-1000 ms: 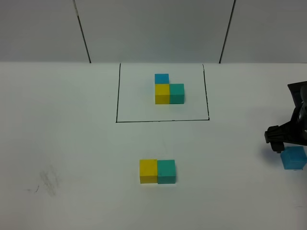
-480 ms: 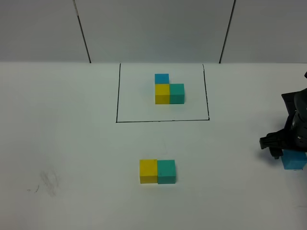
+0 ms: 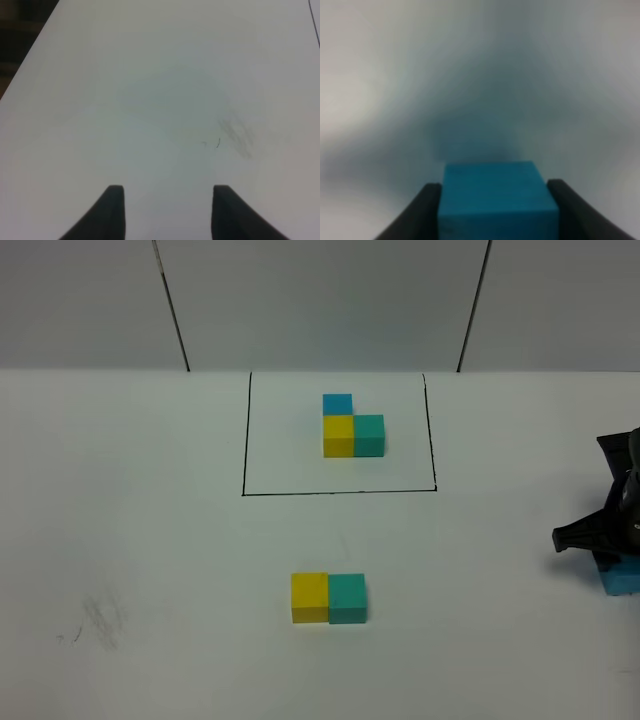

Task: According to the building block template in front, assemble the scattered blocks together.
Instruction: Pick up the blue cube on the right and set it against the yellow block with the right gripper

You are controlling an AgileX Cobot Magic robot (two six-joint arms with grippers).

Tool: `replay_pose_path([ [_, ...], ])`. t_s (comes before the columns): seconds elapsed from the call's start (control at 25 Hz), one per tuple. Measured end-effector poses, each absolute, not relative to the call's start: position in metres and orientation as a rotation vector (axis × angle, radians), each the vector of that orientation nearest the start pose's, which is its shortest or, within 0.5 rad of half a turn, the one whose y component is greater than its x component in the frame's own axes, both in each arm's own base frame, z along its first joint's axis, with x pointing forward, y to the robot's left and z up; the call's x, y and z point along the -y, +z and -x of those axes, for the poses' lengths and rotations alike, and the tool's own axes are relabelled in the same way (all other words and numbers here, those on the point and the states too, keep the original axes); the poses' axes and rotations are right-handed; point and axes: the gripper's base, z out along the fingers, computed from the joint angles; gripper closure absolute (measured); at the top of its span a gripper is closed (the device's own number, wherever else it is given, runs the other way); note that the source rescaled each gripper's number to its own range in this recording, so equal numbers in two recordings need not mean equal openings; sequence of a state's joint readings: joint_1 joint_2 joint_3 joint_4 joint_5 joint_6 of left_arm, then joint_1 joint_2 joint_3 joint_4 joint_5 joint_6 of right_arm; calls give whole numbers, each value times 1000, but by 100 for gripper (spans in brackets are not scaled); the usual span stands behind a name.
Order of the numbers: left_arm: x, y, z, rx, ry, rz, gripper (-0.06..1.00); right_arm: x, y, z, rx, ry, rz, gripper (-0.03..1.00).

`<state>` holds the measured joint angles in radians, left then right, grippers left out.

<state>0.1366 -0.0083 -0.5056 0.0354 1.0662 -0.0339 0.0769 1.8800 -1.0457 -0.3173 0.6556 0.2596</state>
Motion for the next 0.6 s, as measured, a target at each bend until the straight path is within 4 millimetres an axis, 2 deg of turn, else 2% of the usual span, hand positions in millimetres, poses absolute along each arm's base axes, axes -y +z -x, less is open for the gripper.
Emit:
replay_pose_path([
  [0.2,-2,278,7,-2029,107,175,94,-29,177,-333,-2823,-226,86,95],
  [0.36,-2,278,7,-2029,107,175,94,-59,200,-337,-2793,-103,11,95],
  [0.48,-2,278,7,-2029,107,175,94,-95,219,-345,-2759,30,22,95],
  [0.6,-2,278,7,-2029,107,175,94,-141,233,-349,-2733,108,137,95],
])
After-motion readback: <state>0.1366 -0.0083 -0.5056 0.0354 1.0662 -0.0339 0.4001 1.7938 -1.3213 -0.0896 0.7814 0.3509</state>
